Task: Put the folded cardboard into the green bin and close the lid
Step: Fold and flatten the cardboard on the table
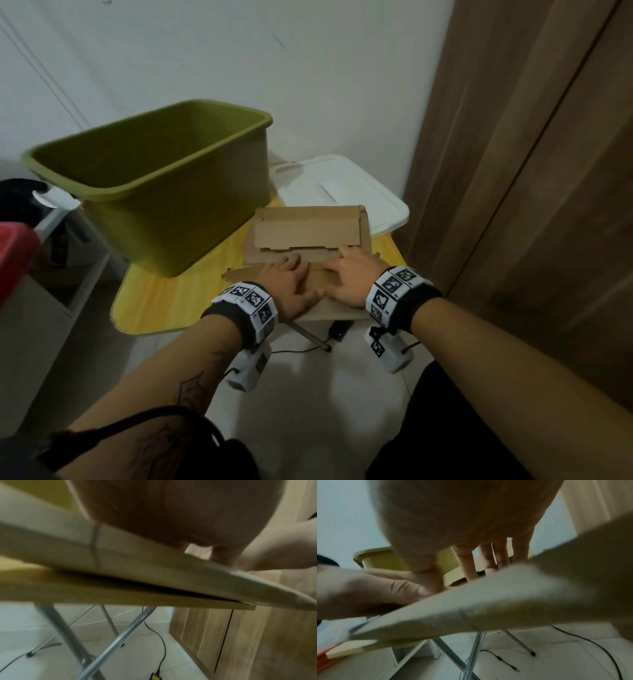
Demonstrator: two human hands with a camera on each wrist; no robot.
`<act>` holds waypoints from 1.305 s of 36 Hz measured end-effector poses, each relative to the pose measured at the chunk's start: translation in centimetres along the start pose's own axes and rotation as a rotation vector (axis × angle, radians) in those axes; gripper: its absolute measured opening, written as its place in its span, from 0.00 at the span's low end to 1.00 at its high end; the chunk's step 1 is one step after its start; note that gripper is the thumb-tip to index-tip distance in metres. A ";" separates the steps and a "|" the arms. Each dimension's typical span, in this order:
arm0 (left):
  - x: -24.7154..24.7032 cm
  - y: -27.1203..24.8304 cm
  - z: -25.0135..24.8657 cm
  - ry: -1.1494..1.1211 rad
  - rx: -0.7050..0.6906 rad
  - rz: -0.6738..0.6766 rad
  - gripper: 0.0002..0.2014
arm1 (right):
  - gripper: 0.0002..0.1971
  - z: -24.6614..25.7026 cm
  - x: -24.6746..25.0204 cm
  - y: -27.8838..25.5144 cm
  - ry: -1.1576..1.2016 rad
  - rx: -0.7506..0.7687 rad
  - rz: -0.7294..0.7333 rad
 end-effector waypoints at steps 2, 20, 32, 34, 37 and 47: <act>0.1 -1.0 -0.4 -0.035 0.004 -0.013 0.44 | 0.37 -0.1 -0.1 -1.1 0.020 -0.003 0.041; 1.7 -5.5 -2.6 0.038 0.037 -0.078 0.42 | 0.32 0.5 0.0 -5.2 0.050 -0.022 0.064; 5.0 -6.3 -3.1 -0.048 0.061 -0.059 0.22 | 0.18 0.3 2.5 -5.2 0.277 -0.003 0.102; 5.8 -6.3 -3.0 -0.069 0.047 -0.044 0.19 | 0.14 0.2 2.9 -5.2 0.330 -0.008 0.123; 7.1 -6.3 -2.8 -0.073 0.051 -0.030 0.16 | 0.12 0.3 3.9 -4.7 0.365 -0.005 0.150; 10.7 -4.3 -1.8 0.099 0.042 -0.115 0.20 | 0.14 0.4 6.4 -1.6 0.314 0.036 -0.014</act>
Point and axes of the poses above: each hand's wrist, its own y-axis towards the middle knuckle, its own x-axis out of the back of the hand, z = x × y, the point moved 9 cm from there along y, towards the middle knuckle, and after that the axes turned 14 degrees about -x, right-handed, at the moved point
